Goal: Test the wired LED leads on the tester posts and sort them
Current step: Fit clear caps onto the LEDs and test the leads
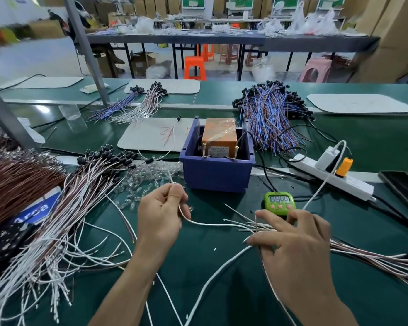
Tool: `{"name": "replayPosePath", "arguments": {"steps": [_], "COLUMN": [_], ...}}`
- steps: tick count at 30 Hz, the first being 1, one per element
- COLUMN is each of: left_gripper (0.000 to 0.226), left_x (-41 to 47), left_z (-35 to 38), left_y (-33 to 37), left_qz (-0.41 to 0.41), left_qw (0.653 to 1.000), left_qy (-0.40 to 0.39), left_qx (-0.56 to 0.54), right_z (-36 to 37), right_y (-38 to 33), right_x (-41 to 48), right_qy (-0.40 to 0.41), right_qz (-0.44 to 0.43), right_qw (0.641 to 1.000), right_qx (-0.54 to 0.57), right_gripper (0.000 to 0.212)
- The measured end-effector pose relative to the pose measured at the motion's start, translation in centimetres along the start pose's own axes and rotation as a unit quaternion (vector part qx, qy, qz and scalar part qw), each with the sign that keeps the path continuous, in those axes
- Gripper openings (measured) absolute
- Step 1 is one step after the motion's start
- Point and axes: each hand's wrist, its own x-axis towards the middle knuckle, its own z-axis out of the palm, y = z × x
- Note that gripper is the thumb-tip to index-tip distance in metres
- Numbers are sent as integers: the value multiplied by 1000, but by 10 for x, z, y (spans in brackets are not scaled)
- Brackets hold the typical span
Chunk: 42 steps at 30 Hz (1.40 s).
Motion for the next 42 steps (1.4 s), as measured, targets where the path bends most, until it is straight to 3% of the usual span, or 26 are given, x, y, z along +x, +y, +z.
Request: {"name": "replayPosePath", "arguments": {"steps": [4,7,11,14,18,22,29,31,38,42], "left_gripper": [30,29,34,32,31,31,35,38,30,34], "left_x": [-2,-5,-7,-4,4,21,52,54,47,44], "left_z": [4,7,11,12,15,18,10,11,27,38], "left_y": [-1,-2,-2,-2,0,5,7,7,18,16], "left_qz": [34,55,75,78,64,22,0,7,16,23], "left_qw": [999,996,986,979,976,979,975,974,979,978], "left_qy": [31,46,73,89,86,76,102,93,26,21], "left_qx": [19,55,128,169,191,188,197,208,202,208], "right_z": [7,9,6,7,11,12,24,24,15,17], "right_y": [-3,-2,-4,-7,-6,-2,18,20,25,28], "right_x": [-4,-3,1,3,8,28,67,77,113,125], "right_qy": [99,126,95,-5,-91,-46,9,21,24,39], "right_qz": [8,23,25,91,182,205,326,325,161,130], "right_qw": [995,991,995,995,952,932,824,811,920,944], "right_qx": [-8,-27,-32,34,227,294,463,486,356,301], "right_gripper": [16,17,15,26,31,24,19,17,16,15]}}
